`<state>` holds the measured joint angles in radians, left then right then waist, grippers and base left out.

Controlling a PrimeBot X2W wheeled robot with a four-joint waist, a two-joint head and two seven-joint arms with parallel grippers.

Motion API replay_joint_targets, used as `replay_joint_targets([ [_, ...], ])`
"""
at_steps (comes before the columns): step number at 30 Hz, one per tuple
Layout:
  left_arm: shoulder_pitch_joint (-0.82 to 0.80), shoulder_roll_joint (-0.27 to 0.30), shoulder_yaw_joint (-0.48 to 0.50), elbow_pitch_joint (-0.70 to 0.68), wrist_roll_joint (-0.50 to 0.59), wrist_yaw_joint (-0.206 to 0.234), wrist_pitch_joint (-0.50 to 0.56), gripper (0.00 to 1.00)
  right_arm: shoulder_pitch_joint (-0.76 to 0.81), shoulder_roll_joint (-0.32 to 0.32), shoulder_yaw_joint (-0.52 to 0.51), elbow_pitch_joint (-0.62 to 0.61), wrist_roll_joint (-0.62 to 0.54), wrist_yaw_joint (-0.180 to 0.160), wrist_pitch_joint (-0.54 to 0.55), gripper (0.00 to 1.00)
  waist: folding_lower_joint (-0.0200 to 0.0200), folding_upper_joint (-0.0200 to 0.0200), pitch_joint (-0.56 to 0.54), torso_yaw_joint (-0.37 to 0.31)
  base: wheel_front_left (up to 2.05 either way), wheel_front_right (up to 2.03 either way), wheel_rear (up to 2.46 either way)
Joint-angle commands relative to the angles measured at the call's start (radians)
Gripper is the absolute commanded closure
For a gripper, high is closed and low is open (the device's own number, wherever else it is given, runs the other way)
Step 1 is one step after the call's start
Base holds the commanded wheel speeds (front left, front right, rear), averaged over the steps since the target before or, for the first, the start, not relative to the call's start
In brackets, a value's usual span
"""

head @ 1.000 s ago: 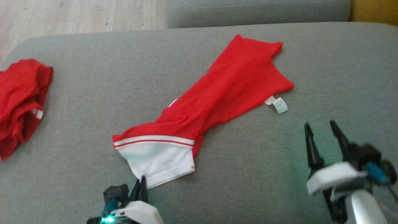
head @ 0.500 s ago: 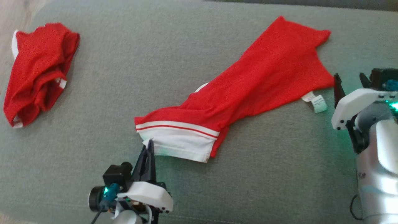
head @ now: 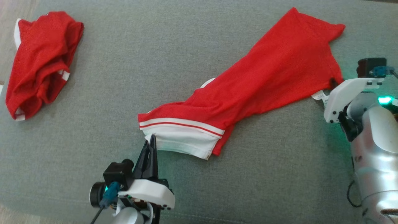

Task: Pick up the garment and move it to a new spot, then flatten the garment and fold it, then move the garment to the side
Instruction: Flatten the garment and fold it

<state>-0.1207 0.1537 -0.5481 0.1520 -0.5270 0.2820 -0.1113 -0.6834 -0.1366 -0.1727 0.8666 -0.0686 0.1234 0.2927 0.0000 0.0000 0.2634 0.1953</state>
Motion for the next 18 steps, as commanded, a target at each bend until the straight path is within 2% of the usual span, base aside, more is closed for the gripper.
replay_joint_targets([
  [1,-0.036,0.017,0.036,-0.040,0.003,0.006,-0.014,1.00,-0.006,0.008,0.023,0.000,0.014,0.007,0.013,1.00,0.0000,0.0000,-0.007,-0.007,0.00,0.00,0.00],
  [9,-0.074,0.050,0.065,-0.121,-0.007,-0.009,-0.016,1.00,-0.012,0.044,0.084,-0.010,0.190,0.007,-0.057,1.00,0.0000,0.0000,-0.089,-0.056,0.00,0.00,0.00],
  [13,-0.120,0.098,0.092,-0.199,-0.004,-0.016,0.016,1.00,0.001,0.055,0.148,-0.077,0.318,0.007,-0.092,1.00,0.0000,0.0000,-0.164,-0.092,0.00,0.00,0.00],
  [14,-0.120,0.098,0.092,-0.199,-0.004,-0.016,0.016,1.00,0.001,0.055,0.148,-0.077,0.318,0.007,-0.092,1.00,0.0000,0.0000,-0.164,-0.092,0.00,0.00,0.00],
  [18,-0.176,0.163,0.127,-0.293,0.005,-0.018,0.068,1.00,0.038,0.037,0.200,-0.196,0.432,0.007,-0.105,1.00,0.0000,0.0000,-0.246,-0.132,0.00,0.00,0.00],
])
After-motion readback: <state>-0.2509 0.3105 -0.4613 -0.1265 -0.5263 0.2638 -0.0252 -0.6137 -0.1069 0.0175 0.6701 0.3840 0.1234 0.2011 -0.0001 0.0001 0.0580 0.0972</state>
